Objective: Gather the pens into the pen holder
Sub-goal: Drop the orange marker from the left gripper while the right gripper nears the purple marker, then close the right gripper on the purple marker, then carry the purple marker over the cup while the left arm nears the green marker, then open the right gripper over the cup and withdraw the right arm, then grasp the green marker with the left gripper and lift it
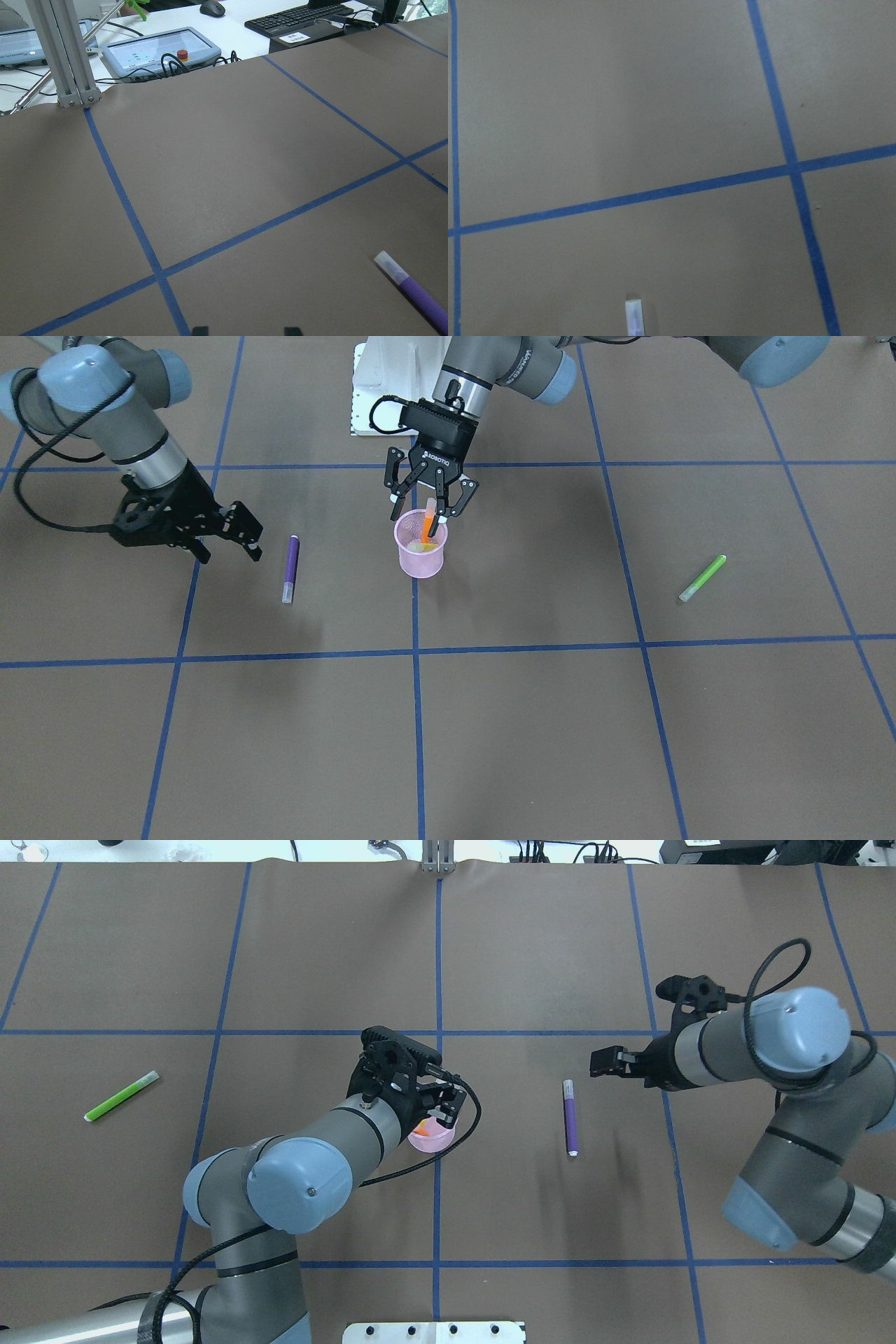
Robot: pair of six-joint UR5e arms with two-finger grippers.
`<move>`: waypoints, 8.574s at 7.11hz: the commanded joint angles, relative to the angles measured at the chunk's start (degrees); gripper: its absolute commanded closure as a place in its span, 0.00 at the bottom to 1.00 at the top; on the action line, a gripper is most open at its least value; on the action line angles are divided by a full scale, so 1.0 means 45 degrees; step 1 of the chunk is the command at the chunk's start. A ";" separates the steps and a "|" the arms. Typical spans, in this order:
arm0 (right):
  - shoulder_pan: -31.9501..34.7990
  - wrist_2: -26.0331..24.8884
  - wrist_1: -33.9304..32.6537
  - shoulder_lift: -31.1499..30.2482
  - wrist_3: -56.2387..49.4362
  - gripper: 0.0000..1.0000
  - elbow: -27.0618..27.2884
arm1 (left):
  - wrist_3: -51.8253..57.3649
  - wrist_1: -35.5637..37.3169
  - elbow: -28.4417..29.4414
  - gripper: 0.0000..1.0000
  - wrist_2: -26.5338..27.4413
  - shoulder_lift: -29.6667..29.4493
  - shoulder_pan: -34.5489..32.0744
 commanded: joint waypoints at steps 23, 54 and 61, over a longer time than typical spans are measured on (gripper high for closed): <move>-0.0864 0.0158 -0.3177 0.2903 -0.1058 1.00 -0.2396 | -0.3016 0.0014 -0.1879 0.01 -0.6756 0.2269 -0.3338; -0.0362 -0.3581 -0.4387 0.1990 0.0120 0.01 0.2856 | 1.1730 0.3119 0.2905 0.13 -1.2381 0.4947 -0.7596; 0.0094 -0.3083 -0.4466 0.1731 -0.0199 0.01 0.2919 | 1.1710 0.3139 0.2809 0.53 -1.2596 0.5062 -0.7595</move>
